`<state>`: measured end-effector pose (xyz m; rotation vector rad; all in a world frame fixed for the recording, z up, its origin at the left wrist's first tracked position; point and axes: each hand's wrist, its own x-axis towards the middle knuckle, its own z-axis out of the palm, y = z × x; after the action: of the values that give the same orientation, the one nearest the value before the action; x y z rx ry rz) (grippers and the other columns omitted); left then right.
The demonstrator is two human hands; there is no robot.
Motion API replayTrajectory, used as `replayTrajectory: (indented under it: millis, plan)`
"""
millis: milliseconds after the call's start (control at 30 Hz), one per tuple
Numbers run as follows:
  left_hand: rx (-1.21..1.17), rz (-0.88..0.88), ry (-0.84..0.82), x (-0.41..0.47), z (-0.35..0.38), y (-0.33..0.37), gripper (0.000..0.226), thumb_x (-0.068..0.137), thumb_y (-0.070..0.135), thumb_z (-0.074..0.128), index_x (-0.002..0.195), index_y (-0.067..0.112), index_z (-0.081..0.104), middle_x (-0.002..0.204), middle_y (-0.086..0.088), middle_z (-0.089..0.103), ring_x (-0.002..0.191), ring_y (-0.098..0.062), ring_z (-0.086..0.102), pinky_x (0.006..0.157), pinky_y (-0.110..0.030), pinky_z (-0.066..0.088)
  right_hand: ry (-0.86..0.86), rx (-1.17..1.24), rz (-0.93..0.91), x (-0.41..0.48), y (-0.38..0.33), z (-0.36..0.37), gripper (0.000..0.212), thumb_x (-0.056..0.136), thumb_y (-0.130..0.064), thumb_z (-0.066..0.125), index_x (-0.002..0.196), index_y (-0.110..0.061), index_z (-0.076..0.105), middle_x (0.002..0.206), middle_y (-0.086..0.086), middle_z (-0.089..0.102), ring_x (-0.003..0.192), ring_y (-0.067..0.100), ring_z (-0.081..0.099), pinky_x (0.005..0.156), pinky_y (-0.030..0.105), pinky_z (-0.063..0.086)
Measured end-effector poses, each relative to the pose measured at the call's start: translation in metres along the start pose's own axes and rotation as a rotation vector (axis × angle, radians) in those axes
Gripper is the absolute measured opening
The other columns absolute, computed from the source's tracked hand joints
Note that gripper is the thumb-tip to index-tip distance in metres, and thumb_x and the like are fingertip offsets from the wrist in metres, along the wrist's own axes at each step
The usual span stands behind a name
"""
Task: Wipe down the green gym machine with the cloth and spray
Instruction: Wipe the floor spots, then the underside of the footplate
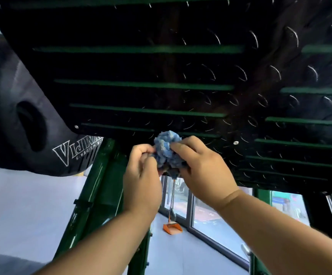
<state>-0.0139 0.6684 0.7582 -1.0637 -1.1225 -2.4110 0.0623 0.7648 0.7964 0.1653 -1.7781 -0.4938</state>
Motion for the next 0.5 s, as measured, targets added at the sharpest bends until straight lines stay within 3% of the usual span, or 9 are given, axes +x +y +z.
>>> replayTrajectory:
  millis: [133, 234, 300, 367, 400, 434, 500]
  plan:
    - [0.109, -0.142, 0.243, 0.041, -0.037, -0.020, 0.019, 0.095, 0.011, 0.043, 0.095, 0.025, 0.056, 0.102, 0.002, 0.063, 0.086, -0.015, 0.061, 0.080, -0.038, 0.051, 0.231, -0.115, -0.069, 0.026, -0.004, -0.016, 0.035, 0.081, -0.013, 0.044, 0.095, -0.012, 0.076, 0.102, 0.013, 0.064, 0.073, 0.035, 0.056, 0.047, 0.039, 0.049]
    - [0.129, -0.286, 0.133, 0.076, -0.044, -0.037, 0.036, 0.091, 0.006, 0.047, 0.123, 0.018, 0.056, 0.118, 0.000, 0.060, 0.105, -0.019, 0.055, 0.089, -0.031, 0.037, 0.289, -0.179, -0.154, 0.045, -0.012, -0.006, 0.032, 0.084, -0.009, 0.046, 0.093, -0.011, 0.076, 0.112, 0.010, 0.058, 0.087, 0.033, 0.047, 0.058, 0.037, 0.046]
    - [0.098, -0.334, 0.014, 0.092, -0.041, -0.046, 0.042, 0.085, 0.005, 0.048, 0.125, 0.016, 0.057, 0.118, -0.003, 0.063, 0.109, -0.023, 0.056, 0.088, -0.032, 0.038, 0.198, -0.199, -0.248, 0.047, -0.013, 0.024, 0.030, 0.084, -0.007, 0.049, 0.103, -0.005, 0.073, 0.117, 0.014, 0.059, 0.102, 0.032, 0.044, 0.080, 0.039, 0.046]
    - [0.107, -0.300, -0.019, 0.093, -0.032, -0.044, 0.034, 0.075, 0.010, 0.049, 0.106, 0.017, 0.062, 0.100, -0.007, 0.068, 0.097, -0.029, 0.061, 0.077, -0.033, 0.041, 0.034, -0.230, -0.340, 0.035, -0.001, 0.039, 0.036, 0.083, -0.009, 0.052, 0.114, -0.001, 0.069, 0.124, 0.017, 0.060, 0.114, 0.035, 0.043, 0.104, 0.036, 0.035]
    - [0.128, -0.274, 0.005, 0.095, -0.031, -0.045, 0.029, 0.072, 0.012, 0.049, 0.097, 0.017, 0.062, 0.092, -0.009, 0.067, 0.088, -0.032, 0.062, 0.071, -0.033, 0.042, -0.062, -0.254, -0.395, 0.026, 0.008, 0.045, 0.038, 0.084, -0.010, 0.052, 0.117, -0.001, 0.067, 0.128, 0.015, 0.060, 0.119, 0.035, 0.043, 0.109, 0.037, 0.033]
    - [0.168, -0.246, 0.026, 0.097, -0.034, -0.046, 0.023, 0.072, 0.012, 0.048, 0.090, 0.018, 0.061, 0.086, -0.011, 0.066, 0.079, -0.032, 0.061, 0.066, -0.031, 0.041, -0.152, -0.276, -0.443, 0.019, 0.015, 0.051, 0.036, 0.087, -0.010, 0.052, 0.119, -0.003, 0.067, 0.130, 0.013, 0.060, 0.121, 0.034, 0.045, 0.109, 0.040, 0.037]
    - [0.216, -0.225, 0.005, 0.104, -0.043, -0.050, 0.019, 0.080, 0.005, 0.046, 0.081, 0.020, 0.059, 0.077, -0.005, 0.062, 0.068, -0.024, 0.054, 0.059, -0.027, 0.034, -0.262, -0.280, -0.482, 0.018, 0.022, 0.055, 0.032, 0.092, -0.010, 0.049, 0.118, -0.006, 0.068, 0.127, 0.010, 0.062, 0.120, 0.032, 0.052, 0.094, 0.047, 0.049]
